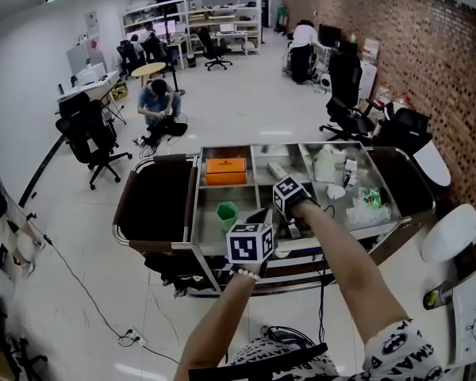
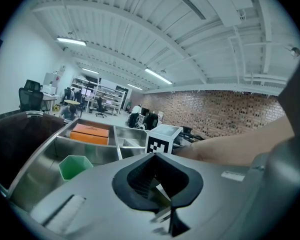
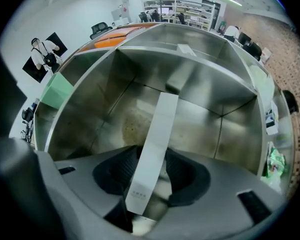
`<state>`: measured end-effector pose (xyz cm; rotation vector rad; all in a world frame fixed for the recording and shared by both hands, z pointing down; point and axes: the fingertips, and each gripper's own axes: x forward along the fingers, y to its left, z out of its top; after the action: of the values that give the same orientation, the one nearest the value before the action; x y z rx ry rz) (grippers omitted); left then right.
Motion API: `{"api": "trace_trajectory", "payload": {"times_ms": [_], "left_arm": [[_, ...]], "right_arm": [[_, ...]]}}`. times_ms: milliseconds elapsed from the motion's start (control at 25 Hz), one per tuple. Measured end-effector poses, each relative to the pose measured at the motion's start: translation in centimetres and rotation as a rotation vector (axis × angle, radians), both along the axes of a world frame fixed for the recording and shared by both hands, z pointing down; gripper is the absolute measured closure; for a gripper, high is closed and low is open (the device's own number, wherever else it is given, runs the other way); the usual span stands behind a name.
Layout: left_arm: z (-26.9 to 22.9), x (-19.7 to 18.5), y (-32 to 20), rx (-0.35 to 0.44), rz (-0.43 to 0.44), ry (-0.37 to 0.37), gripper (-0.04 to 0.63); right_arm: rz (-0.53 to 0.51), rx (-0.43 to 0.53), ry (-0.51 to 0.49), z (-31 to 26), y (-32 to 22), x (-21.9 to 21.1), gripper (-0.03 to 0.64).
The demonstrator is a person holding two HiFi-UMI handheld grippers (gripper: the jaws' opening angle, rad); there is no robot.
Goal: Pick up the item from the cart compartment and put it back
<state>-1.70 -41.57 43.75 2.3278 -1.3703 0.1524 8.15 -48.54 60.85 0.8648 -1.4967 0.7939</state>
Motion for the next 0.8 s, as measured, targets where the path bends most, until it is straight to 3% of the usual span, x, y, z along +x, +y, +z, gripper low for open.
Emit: {"api": "trace_trajectory", "payload": {"times_ms": [200,400,800], "left_arm": [[0.1,-0.4,0.4,0.005,-0.015,-0.001,0.591],[0.1,-0.6,0.5,0.020,-0.032,-0.002,0.591],[0.3,0.8,2.6,0.055,-0.020,-0.030,0.591]], "right_arm": [[-0.010,0.029,0.013,-0.2,-0.4,0.6,0.462],[-0.008,0.083,-0.040,-2.1,-1.1,0.9,0.465],[-0.029,0.308,-0.178,-10.0,-2.2,0.0,0.469]]}}
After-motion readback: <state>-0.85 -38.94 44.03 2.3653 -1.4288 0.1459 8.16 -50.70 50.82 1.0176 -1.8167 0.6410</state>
